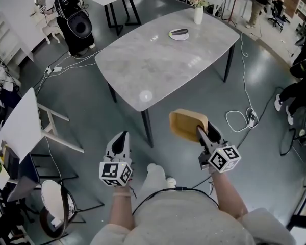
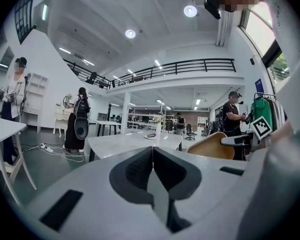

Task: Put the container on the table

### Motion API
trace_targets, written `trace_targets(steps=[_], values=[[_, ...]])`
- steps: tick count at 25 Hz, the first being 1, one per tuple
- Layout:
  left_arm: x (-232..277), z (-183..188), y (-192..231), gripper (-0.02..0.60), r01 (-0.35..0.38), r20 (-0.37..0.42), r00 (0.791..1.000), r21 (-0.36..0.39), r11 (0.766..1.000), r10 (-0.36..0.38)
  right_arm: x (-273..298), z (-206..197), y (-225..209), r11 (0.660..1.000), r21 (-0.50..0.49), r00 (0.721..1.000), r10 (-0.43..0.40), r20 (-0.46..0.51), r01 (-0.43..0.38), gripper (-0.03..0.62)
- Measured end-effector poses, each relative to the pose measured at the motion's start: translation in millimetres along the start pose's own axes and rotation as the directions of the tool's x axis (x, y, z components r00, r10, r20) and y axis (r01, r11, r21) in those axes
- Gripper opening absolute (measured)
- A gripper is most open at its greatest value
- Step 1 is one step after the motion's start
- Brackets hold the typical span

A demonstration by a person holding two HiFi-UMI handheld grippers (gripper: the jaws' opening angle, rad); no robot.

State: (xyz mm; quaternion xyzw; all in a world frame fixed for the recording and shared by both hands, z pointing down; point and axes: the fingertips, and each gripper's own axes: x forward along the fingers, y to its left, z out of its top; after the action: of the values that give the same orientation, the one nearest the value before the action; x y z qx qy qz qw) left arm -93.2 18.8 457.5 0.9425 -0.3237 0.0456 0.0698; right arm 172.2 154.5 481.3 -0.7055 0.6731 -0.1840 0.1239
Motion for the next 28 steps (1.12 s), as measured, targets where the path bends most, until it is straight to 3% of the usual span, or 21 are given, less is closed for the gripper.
trace_targets(steps=[7,16,28], values=[[8.4,0.1,9.3,0.006,-0.002,0.000,1.000,0.005,1.000,0.002,8.7,-5.1,-2.8,1.000,0.005,1.000,0.000,-0.001,0.000,0.222],[49.3,9.0,7.0,0.006,0.045,0.010,0.999,0.013,0.999,-0.045,29.4,14.0,-20.3,1.000,-0.008,1.000,-0.022,0.021,0.022,0.222],[107.2,16.1,30.7,0.006,0.046,-0.010,0.999,0.000,0.999,-0.046,80.5,24.9,-44.3,0.999,0.012,1.000,-0.030,0.004,0.030,0.221]])
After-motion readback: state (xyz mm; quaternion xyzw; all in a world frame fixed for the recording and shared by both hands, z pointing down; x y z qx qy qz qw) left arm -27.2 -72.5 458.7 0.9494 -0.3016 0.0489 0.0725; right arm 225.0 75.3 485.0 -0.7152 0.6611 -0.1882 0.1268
